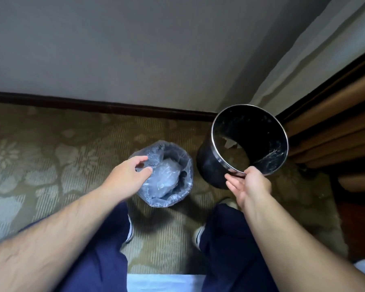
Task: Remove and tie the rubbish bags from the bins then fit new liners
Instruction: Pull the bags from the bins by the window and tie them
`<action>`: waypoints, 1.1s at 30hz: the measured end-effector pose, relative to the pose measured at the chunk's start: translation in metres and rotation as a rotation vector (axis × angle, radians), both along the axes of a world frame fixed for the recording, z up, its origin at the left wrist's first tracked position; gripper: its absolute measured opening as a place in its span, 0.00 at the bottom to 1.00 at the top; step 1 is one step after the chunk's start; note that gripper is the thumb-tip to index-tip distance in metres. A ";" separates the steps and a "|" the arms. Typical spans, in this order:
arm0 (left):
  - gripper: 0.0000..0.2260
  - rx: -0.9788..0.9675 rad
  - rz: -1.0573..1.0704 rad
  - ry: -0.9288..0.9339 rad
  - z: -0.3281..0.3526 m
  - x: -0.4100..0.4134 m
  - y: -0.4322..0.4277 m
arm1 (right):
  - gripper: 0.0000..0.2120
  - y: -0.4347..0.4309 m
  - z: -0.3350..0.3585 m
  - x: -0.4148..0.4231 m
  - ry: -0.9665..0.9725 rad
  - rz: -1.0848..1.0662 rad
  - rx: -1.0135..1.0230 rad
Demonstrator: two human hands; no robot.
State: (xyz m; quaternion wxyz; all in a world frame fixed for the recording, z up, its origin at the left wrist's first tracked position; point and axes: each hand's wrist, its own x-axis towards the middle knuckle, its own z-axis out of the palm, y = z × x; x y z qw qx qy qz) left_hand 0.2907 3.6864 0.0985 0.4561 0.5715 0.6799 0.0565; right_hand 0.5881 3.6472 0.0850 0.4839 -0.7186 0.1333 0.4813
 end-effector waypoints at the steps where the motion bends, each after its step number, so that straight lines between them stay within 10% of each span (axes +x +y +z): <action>1: 0.21 -0.016 -0.006 0.021 -0.010 0.000 0.007 | 0.17 0.005 -0.012 -0.002 0.008 -0.010 -0.026; 22: 0.24 -0.242 -0.191 0.182 -0.099 -0.003 0.032 | 0.21 0.024 -0.149 -0.029 0.214 -0.190 -0.141; 28: 0.21 -0.114 -0.221 0.193 -0.092 0.008 0.032 | 0.48 0.002 -0.141 -0.076 0.281 0.498 -0.181; 33: 0.13 -0.111 -0.395 0.097 -0.082 0.020 0.021 | 0.11 0.022 -0.128 -0.087 -0.376 1.218 -0.472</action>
